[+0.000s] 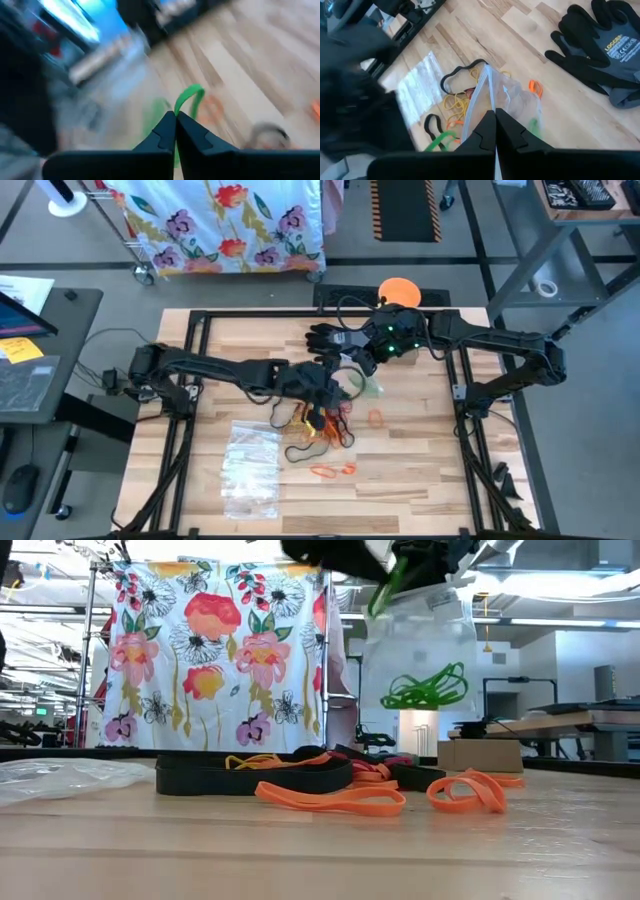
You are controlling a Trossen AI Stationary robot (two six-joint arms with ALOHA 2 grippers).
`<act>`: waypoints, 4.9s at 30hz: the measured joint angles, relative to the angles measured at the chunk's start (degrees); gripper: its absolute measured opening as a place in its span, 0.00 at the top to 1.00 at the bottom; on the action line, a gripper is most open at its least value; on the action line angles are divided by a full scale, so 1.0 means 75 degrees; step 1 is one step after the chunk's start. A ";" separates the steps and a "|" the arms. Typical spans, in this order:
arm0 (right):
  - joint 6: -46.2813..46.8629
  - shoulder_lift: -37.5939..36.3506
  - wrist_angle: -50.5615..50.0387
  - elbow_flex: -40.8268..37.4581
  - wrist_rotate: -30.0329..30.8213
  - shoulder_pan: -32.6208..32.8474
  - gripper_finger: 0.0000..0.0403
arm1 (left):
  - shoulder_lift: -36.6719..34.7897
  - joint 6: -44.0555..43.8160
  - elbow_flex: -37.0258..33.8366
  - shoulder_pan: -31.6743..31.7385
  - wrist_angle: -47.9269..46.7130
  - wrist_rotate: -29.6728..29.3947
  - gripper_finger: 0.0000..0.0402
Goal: Sort rubber bands
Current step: Put the green rubber band into the transparent zip bag, then close the transparent zip bag containing the green rubber bands
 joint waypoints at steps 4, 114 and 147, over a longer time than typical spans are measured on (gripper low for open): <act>0.0000 -0.0002 0.0025 0.0000 0.0000 -0.0003 1.00 | -0.0133 0.0439 -0.0381 0.0222 0.1565 -0.0008 1.00; 0.3424 0.0205 0.2731 0.0005 -0.2816 0.0404 1.00 | -0.4072 -0.1898 -0.2298 0.0235 -0.1595 -0.1162 0.63; 0.0799 0.0511 0.3703 0.0009 -0.1592 0.0490 1.00 | -0.5381 -0.2152 -0.5333 0.0417 0.1874 -0.0685 0.63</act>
